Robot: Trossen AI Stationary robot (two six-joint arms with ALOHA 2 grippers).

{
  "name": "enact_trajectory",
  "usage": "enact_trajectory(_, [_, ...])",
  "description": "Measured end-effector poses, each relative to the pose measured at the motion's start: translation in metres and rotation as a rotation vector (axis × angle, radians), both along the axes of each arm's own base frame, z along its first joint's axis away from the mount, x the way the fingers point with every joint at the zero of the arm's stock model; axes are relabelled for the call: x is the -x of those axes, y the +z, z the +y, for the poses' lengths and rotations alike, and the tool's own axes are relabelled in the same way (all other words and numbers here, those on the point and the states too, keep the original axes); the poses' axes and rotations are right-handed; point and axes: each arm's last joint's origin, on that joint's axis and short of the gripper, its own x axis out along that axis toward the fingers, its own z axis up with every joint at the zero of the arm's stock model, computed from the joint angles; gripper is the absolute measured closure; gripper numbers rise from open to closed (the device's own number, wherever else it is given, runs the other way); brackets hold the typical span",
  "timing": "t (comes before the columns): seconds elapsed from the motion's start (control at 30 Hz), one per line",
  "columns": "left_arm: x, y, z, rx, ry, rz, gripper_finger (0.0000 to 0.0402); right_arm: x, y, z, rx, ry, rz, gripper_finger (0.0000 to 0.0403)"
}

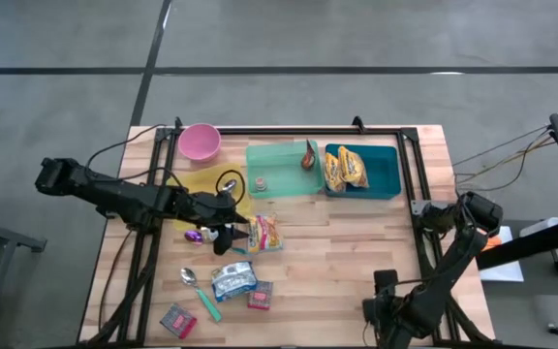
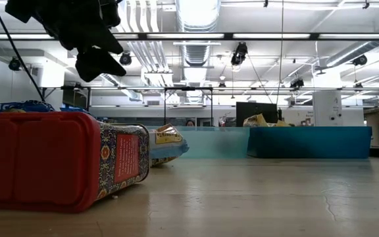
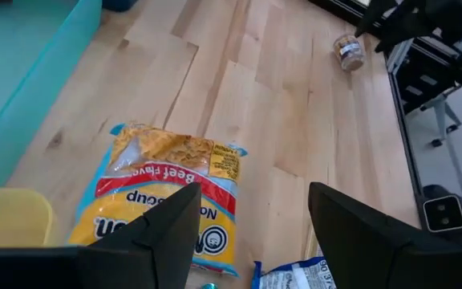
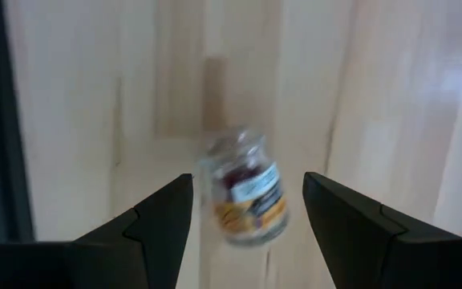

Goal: Pick & Place Food Item
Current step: Put the brown seasoning bottle into the green bin

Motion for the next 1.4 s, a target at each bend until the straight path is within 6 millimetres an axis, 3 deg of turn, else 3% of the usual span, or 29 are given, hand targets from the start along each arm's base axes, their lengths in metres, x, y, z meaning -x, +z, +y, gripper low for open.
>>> enact_trajectory(0.33, [0.0, 0.0, 0.0, 0.043, 0.033, 0.006, 0.0161, 0.011, 0.002, 0.007, 0.006, 0.084, 0.024, 0.0168])
enact_trajectory(1.07, [0.001, -0.001, 0.0, 0.056, 0.044, 0.018, 0.0161, 0.016, -0.02, -0.001, 0.037, 0.029, 0.018, 0.0168])
enact_trajectory(1.4, [0.0, -0.001, 0.0, 0.049, 0.048, 0.015, 0.0161, 0.019, -0.046, -0.006, -0.013, 0.035, 0.002, 0.0168])
